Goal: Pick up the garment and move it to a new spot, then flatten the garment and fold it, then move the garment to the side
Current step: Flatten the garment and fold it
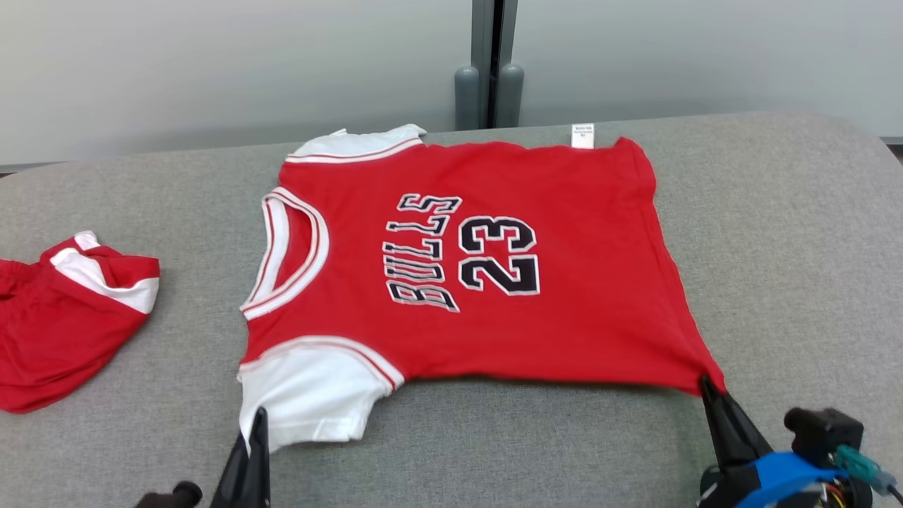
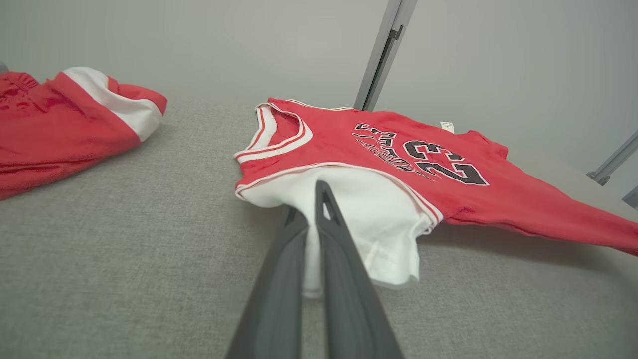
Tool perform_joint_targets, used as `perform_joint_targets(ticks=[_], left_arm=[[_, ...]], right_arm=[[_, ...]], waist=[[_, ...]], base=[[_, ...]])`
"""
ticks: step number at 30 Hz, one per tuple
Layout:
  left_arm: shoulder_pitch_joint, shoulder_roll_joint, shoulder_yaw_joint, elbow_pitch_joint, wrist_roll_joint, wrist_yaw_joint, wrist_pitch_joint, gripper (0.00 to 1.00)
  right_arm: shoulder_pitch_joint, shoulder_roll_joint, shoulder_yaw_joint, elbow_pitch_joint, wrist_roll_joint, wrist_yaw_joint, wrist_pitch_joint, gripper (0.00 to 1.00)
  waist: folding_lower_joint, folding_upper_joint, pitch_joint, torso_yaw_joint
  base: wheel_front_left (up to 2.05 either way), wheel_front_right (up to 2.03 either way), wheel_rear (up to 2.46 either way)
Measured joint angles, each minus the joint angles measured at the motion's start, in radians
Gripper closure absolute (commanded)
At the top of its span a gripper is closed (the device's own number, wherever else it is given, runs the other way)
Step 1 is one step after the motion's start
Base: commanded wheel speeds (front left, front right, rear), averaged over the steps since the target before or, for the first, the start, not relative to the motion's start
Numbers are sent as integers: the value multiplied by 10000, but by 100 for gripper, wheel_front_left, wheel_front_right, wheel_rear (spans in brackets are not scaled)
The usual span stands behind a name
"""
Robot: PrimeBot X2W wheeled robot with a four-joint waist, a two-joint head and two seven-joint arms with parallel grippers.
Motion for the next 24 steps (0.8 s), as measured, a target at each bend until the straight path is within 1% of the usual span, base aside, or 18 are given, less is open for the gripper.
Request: perform_joint_targets(ticks=[6,10,17,22,24], left_arm=[[593,-71,-167,-249,-4,138,27,100],[570,-40,-230,-272,4,134,98,100],[277,215,-439,-174,173,-50,238,100],[164,290,-410,-96,173,-69,236,100],[51,370,-422,-42,196,-150,238,100]], right_arm=[[1214,178,-514,-1043,-63,0,577,100],[1414,249,-688,-1486,-240,0,972,100],[1450,334,-759,-1672,-253,0,1361,100],[1394,380,-640,-1733,-196,0,1407,100],[1302,376,-556,-1724,-161,0,1457,100]], waist=[[1,0,-198,104],[2,0,-240,92],[2,0,-208,37],[2,0,-111,-66],[3,1,-60,-85]], base=[[0,0,0],[0,0,0],[0,0,0],[0,0,0],[0,0,0]])
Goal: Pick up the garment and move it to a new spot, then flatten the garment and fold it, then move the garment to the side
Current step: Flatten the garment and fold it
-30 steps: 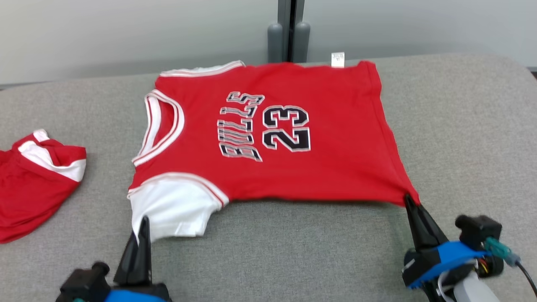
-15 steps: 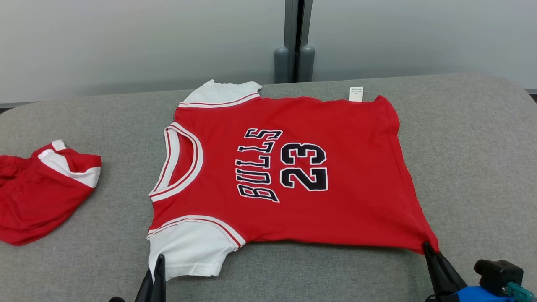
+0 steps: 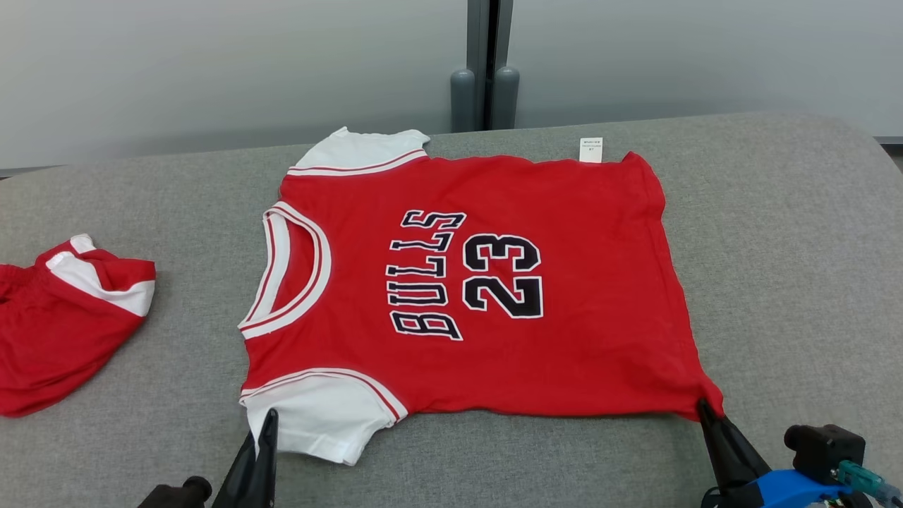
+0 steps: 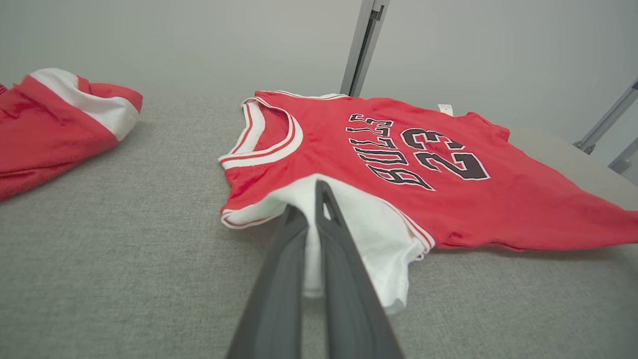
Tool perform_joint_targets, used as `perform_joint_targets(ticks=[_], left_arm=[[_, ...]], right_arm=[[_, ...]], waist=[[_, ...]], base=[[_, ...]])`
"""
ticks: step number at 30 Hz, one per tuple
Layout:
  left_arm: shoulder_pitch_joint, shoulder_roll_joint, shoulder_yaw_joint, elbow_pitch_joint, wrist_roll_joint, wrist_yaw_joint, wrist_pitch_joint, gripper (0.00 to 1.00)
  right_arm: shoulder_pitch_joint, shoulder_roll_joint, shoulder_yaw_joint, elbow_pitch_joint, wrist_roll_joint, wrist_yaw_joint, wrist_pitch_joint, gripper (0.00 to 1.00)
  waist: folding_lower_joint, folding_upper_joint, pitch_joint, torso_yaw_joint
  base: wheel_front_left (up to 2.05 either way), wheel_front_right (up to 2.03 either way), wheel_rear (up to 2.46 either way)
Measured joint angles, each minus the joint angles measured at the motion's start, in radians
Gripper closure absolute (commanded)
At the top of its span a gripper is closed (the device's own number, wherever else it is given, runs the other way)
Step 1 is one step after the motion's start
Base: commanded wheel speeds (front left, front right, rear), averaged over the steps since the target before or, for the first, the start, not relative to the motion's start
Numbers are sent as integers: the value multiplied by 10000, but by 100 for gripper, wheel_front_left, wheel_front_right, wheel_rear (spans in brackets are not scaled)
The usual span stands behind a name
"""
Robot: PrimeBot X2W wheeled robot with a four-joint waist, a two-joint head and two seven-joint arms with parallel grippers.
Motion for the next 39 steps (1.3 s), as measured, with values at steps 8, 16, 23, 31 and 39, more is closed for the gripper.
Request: perform_joint_targets(ticks=[8,16,23,31,39], left_arm=[[-1168,464,-102,351,311,-451,267,100],[-2665,769,-274,876,525,-978,487,100],[-3829,978,-213,1636,579,-1338,600,100],[-5310,1011,-355,2807,579,-1758,550,100],[-6595,890,-702,4251,560,-2019,316,100]], right_arm=[[-831,-169,199,198,245,0,132,100],[-1498,-209,211,-151,610,0,485,100],[-2346,-245,343,-17,531,0,775,100],[-3757,-257,462,1028,510,0,708,100],[-4942,-330,686,2255,426,0,328,100]], waist=[[1,0,309,-22],[1,0,658,-135],[1,0,1133,-346],[1,0,1758,-344],[1,0,2150,-276]], base=[[0,0,0],[0,0,0],[0,0,0],[0,0,0],[0,0,0]])
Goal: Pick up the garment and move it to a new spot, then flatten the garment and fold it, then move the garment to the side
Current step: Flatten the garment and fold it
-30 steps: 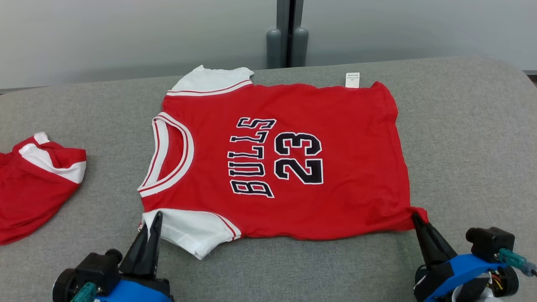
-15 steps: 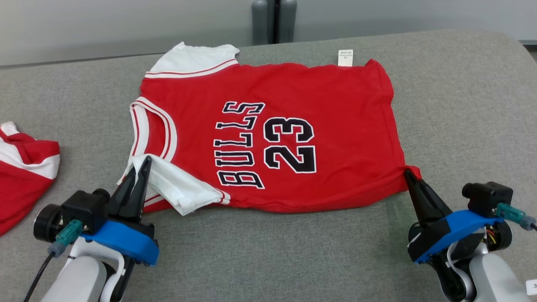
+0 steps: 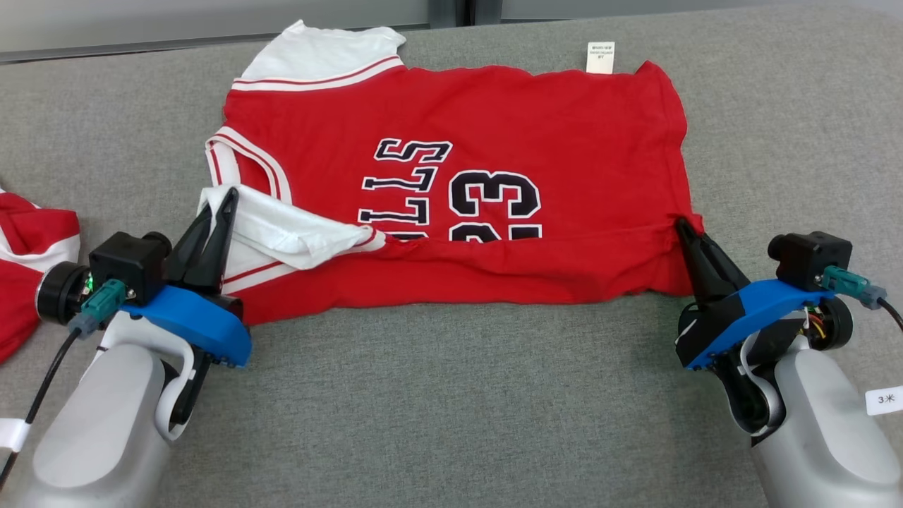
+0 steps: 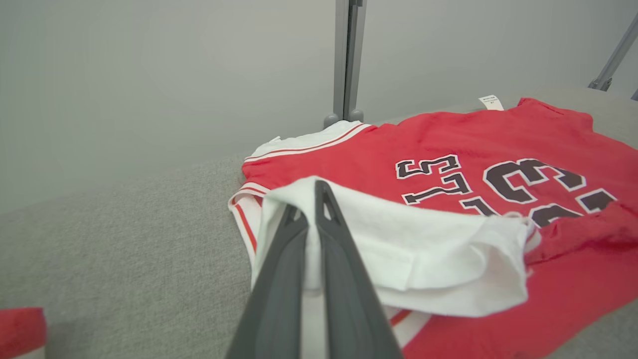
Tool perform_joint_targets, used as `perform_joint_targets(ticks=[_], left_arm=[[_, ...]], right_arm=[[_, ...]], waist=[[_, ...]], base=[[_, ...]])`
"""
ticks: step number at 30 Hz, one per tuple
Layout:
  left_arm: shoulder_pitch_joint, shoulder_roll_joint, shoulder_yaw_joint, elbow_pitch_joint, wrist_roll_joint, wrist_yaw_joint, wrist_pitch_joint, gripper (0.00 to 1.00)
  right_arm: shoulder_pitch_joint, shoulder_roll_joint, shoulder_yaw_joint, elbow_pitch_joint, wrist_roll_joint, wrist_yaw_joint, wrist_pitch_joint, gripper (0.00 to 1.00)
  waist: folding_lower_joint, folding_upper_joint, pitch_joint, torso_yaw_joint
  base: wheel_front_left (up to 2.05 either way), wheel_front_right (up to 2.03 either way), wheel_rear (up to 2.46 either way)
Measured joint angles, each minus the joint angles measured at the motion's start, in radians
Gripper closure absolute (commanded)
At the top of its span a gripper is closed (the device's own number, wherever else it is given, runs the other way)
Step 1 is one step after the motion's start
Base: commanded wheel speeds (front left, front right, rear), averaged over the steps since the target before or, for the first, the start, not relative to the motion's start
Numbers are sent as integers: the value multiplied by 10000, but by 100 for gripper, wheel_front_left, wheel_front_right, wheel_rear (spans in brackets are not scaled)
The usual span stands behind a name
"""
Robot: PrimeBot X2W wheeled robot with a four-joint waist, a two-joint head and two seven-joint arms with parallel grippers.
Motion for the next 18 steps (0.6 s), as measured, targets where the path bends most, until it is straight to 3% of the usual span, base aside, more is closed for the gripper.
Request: perform_joint_targets(ticks=[2,3,4,5,11,18], left_arm=[[-244,-73,-61,303,-61,-19,-102,100],[-325,-107,-86,441,-79,-46,-165,86],[-381,-140,-142,562,-77,-59,-205,12],[-419,-184,-186,656,-79,-69,-278,0],[-360,-399,44,861,-69,-33,-525,0],[944,-481,529,502,-148,244,-554,0]], right_arm=[[-177,-13,46,249,2,0,-119,98],[-235,-17,81,345,2,0,-174,54],[-282,-21,123,439,2,0,-247,0],[-315,-36,171,533,-2,0,-337,0],[-130,-288,205,640,-61,0,-755,0],[802,-477,121,614,6,0,-650,0]], waist=[[0,0,32,15],[0,0,40,22],[0,0,39,25],[0,0,28,24],[-2,0,-319,71],[-3,0,-681,67]], base=[[0,0,0],[0,0,0],[0,0,0],[0,0,0],[0,0,0],[0,0,0]])
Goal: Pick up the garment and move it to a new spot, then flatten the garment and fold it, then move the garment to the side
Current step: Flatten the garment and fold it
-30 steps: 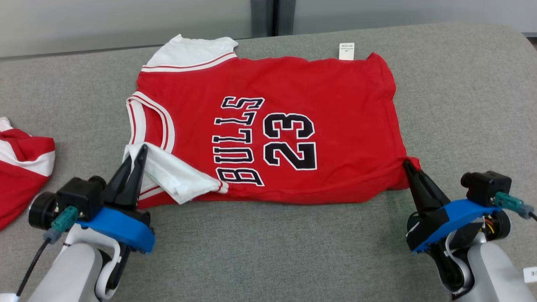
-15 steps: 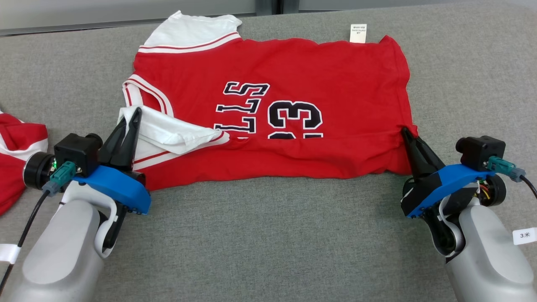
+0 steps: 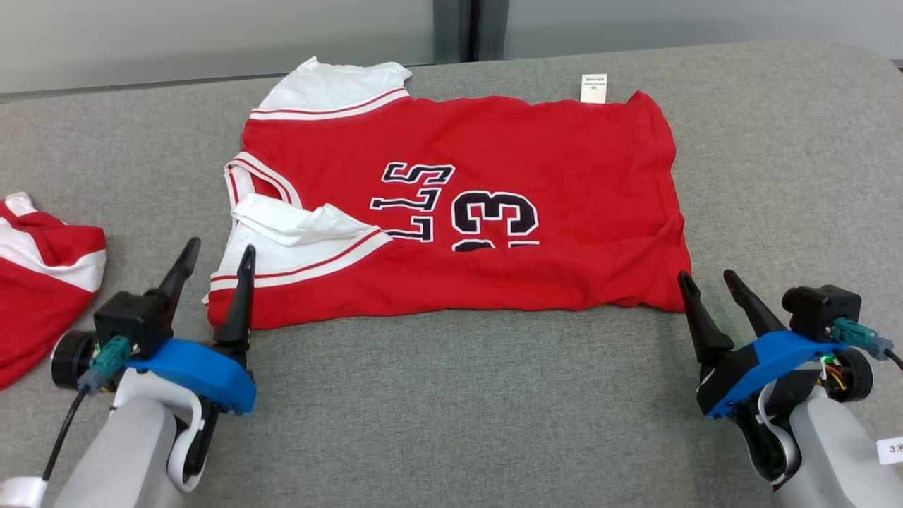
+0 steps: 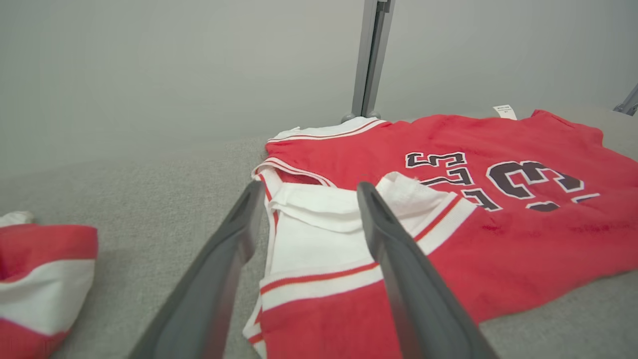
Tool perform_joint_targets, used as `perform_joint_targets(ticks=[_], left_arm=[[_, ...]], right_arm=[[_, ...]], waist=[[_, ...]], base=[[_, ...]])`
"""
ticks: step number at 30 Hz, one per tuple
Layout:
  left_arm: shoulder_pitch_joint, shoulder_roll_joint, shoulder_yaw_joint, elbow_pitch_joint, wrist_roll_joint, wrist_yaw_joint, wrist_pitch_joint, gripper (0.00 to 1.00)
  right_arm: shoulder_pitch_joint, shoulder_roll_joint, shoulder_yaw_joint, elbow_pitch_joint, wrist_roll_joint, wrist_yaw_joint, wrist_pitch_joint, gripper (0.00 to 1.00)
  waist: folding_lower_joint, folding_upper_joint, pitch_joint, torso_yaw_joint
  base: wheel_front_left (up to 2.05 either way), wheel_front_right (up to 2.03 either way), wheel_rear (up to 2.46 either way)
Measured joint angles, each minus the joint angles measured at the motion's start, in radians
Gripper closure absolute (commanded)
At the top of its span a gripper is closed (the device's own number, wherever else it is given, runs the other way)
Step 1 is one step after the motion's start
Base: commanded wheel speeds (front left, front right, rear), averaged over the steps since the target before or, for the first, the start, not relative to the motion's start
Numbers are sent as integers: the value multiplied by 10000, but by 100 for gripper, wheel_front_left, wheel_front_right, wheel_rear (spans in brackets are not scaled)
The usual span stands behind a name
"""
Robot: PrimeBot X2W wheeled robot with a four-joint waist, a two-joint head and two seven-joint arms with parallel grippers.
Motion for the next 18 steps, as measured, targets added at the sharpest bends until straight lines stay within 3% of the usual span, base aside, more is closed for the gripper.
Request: perform_joint_targets(ticks=[7,18], left_arm=[[727,-81,12,376,-82,23,2,0],[462,-199,-240,1672,-305,-176,50,0]], right_arm=[[91,10,109,96,-282,0,209,0],[-349,163,462,1114,-897,0,251,0]], waist=[[0,0,-35,48],[0,0,64,68]], base=[[0,0,0],[0,0,0]])
